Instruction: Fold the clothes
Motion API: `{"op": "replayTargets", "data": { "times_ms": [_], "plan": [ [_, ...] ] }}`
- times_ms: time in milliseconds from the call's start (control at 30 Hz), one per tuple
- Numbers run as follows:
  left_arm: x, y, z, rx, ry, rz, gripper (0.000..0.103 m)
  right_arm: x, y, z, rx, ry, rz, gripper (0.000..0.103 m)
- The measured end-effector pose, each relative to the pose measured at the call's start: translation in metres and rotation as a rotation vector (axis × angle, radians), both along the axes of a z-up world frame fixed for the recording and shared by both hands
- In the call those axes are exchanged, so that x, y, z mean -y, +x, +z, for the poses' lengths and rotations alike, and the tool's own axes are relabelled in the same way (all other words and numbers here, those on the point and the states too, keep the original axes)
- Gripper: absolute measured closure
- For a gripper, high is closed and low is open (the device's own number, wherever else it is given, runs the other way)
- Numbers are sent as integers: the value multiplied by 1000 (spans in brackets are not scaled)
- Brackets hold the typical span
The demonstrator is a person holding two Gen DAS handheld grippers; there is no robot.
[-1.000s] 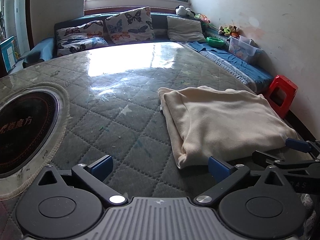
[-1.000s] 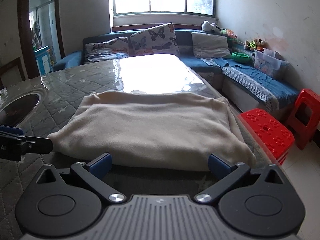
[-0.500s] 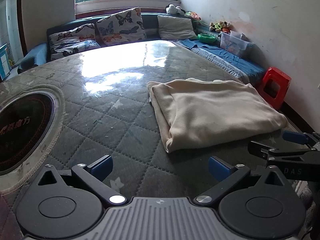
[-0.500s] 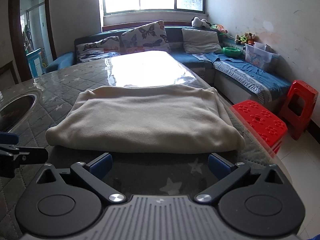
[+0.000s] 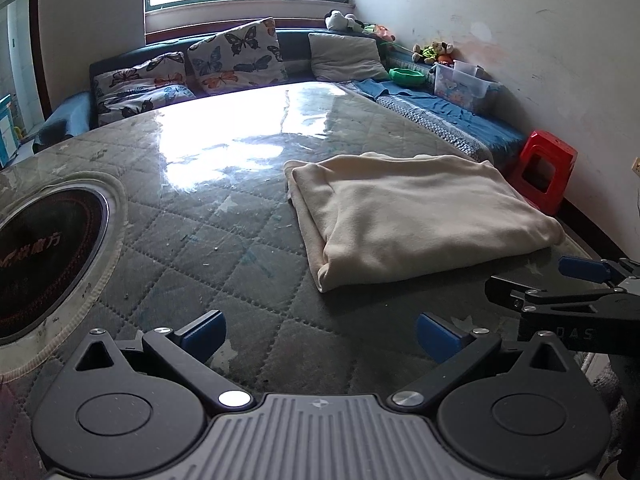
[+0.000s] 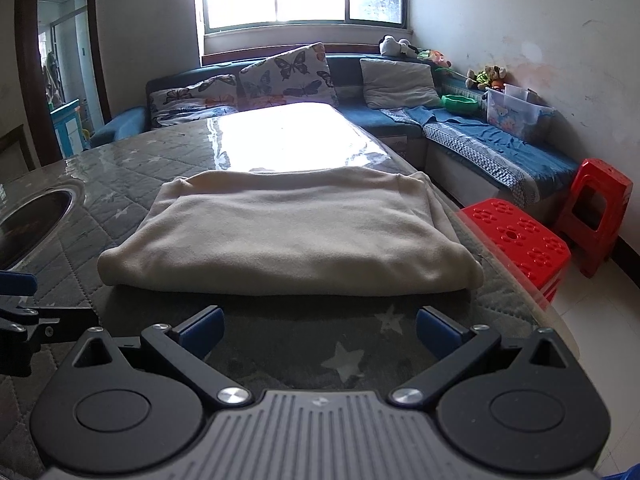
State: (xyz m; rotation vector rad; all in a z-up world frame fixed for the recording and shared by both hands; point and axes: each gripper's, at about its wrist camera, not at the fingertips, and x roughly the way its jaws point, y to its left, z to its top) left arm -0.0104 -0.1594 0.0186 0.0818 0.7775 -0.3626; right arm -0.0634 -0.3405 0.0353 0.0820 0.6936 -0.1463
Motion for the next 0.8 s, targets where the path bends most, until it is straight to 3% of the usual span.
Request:
{"op": "replayTargets", "data": {
  "times_ms": [800],
  "plan": [
    [6,13,-3,10,31,-17,0,2,9,-11,-32,17,-13,0]
  ]
}}
